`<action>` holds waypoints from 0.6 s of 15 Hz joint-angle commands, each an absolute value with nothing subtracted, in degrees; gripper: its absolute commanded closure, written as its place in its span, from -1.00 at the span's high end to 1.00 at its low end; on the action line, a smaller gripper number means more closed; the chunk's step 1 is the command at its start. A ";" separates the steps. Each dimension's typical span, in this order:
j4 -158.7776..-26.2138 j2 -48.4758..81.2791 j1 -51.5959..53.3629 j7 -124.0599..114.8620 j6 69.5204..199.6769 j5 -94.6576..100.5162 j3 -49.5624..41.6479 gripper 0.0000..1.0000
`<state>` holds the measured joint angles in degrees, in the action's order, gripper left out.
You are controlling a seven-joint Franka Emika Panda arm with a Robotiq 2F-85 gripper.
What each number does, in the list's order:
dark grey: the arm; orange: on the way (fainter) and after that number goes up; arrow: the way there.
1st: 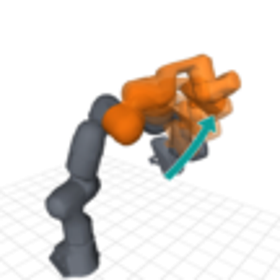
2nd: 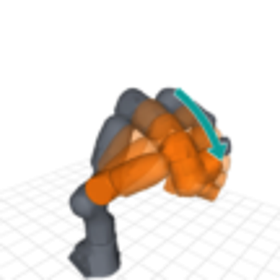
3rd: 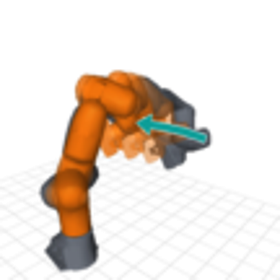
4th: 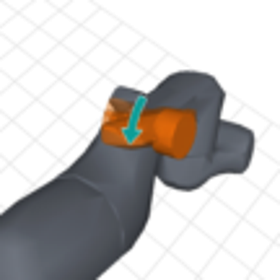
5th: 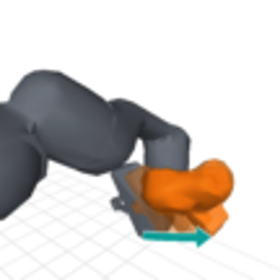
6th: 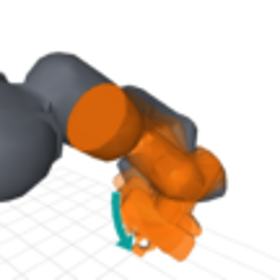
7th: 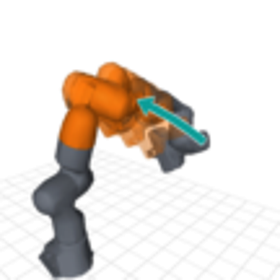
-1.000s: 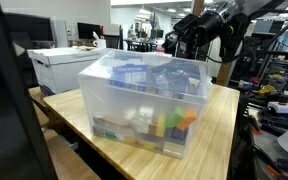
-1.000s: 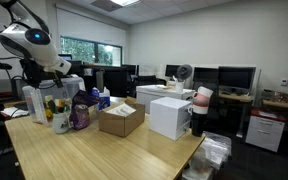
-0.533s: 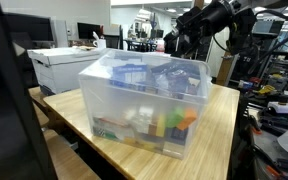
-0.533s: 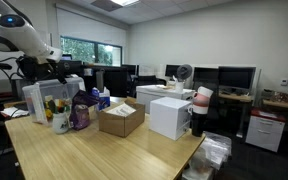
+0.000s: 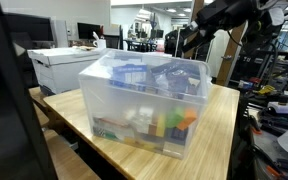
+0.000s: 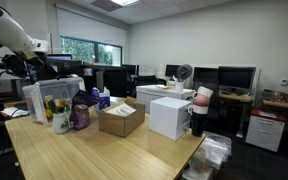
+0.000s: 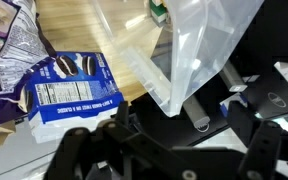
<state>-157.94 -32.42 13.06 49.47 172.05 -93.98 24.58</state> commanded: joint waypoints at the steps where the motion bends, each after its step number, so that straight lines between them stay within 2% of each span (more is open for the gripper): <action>1: -158.86 -35.52 14.94 58.89 169.83 -94.42 23.38 1.00; 9: -159.32 -34.42 15.52 77.93 165.15 -92.71 21.38 1.00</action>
